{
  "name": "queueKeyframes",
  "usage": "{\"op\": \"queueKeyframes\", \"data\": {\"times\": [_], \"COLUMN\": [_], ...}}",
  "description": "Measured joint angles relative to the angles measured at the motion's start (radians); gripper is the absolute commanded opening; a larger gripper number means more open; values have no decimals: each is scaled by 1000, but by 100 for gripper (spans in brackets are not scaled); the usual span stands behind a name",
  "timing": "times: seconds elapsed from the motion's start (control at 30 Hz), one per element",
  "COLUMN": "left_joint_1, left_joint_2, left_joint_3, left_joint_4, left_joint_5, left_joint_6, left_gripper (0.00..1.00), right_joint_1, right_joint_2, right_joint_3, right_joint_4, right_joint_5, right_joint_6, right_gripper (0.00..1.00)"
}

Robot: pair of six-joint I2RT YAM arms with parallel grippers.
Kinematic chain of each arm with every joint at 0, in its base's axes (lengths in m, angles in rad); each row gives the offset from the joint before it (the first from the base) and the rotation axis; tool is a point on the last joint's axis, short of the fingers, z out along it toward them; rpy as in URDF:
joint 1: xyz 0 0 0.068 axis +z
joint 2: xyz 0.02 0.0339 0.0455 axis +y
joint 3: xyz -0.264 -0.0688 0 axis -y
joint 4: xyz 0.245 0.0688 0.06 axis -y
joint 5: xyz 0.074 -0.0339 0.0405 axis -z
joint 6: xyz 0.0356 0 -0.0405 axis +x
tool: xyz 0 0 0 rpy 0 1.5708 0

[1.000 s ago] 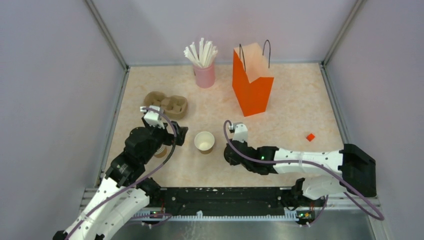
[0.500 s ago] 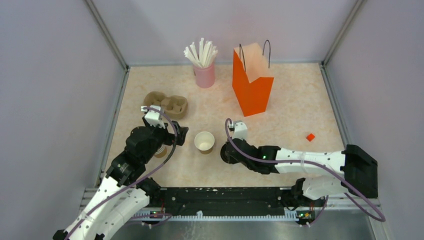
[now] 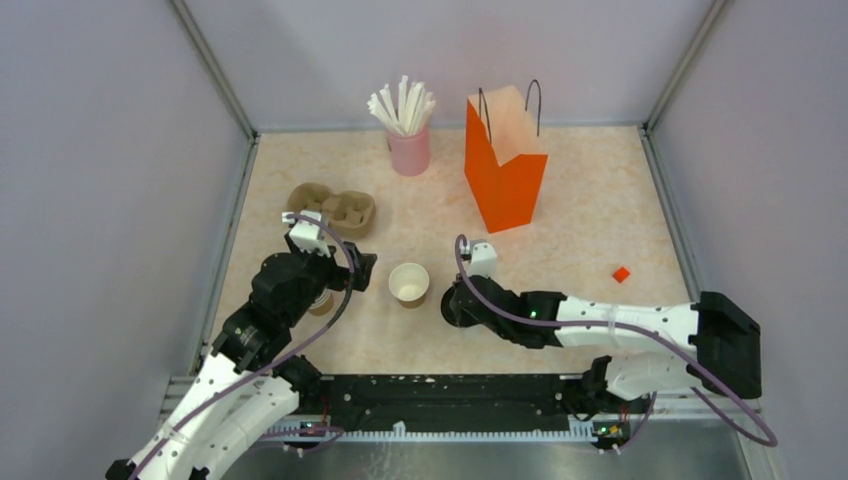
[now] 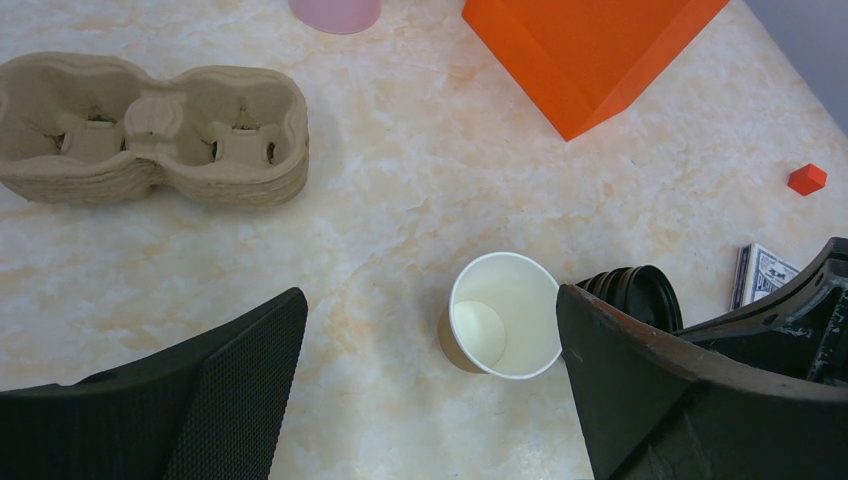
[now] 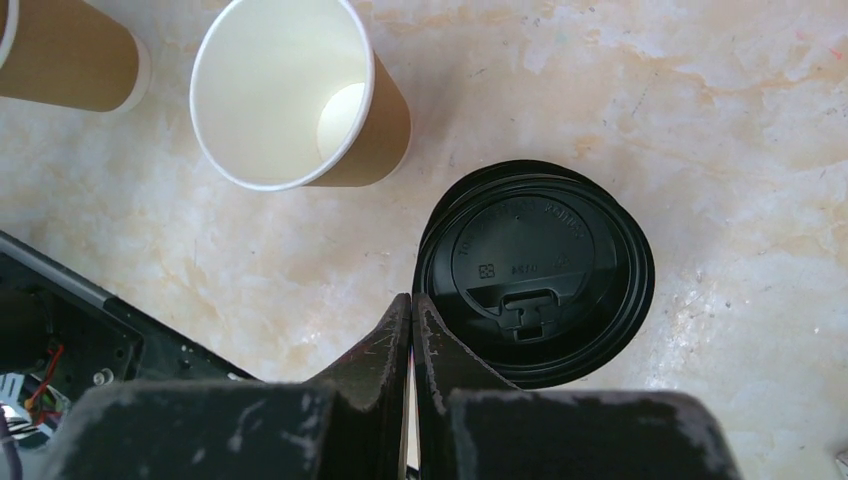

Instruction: Pack the takeout coffee

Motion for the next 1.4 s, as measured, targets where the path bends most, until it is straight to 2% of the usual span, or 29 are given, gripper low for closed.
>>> {"op": "queueKeyframes", "data": {"times": [0.07, 0.1, 0.73, 0.87, 1.13, 1.4], "left_joint_1": [0, 0, 0, 0, 0, 0], "left_joint_2": [0, 0, 6, 6, 6, 6], "left_joint_3": [0, 0, 0, 0, 0, 0], "left_joint_4": [0, 0, 0, 0, 0, 0], "left_joint_5": [0, 0, 0, 0, 6, 26], "left_joint_6": [0, 0, 0, 0, 1, 7], "left_gripper": [99, 99, 99, 99, 99, 99], "right_joint_1": [0, 0, 0, 0, 0, -63], "right_joint_2": [-9, -10, 81, 82, 6, -62], "right_joint_3": [0, 0, 2, 5, 13, 7], "right_joint_4": [0, 0, -8, -10, 10, 8], "right_joint_5": [-3, -3, -13, -19, -43, -13], "right_joint_6": [0, 2, 19, 12, -198, -247], "right_gripper": [17, 20, 18, 21, 26, 33]}}
